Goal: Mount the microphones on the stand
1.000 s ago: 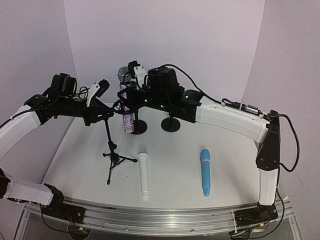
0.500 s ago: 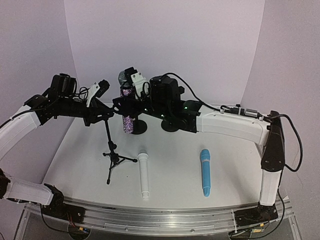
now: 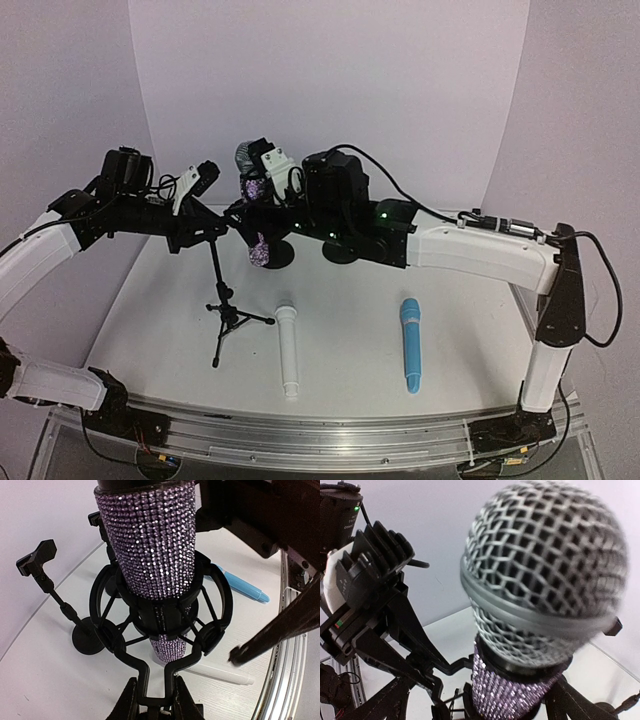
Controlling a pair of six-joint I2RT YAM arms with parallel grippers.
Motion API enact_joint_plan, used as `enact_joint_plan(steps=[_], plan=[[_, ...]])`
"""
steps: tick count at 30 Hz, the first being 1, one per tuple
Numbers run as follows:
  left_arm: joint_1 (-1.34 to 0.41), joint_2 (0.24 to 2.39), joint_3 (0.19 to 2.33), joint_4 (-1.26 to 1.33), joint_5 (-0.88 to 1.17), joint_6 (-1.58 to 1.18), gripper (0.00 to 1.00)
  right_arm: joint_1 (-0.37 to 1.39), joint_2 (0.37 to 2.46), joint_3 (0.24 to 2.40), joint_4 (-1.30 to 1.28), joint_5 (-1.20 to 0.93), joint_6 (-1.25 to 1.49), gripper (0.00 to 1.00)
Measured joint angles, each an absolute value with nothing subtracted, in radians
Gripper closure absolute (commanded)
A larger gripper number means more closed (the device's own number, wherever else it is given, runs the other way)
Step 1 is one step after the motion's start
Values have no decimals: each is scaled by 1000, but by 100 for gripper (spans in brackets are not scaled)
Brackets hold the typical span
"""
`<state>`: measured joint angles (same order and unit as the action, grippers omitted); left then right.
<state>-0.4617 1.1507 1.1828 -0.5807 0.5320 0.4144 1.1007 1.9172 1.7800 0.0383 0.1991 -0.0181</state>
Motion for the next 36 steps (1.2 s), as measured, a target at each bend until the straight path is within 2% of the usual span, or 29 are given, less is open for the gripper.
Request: enact_joint_plan(steps=[10,23,29,36], plan=[[-415,1152,1177,-579,557,432,100,1103,1756,1702,-4,269,-41,7],[-244,1216,1204,-557,639,546,100,1102,1635,1591,-6,322,-68,5],[-185,1302,1279,-574,668,617,100,1103,1611,1561,-17,337,-78,5],[-40,1435,1403,-599,690,682,100,1102,1579,1541,-16,346,-80,5]])
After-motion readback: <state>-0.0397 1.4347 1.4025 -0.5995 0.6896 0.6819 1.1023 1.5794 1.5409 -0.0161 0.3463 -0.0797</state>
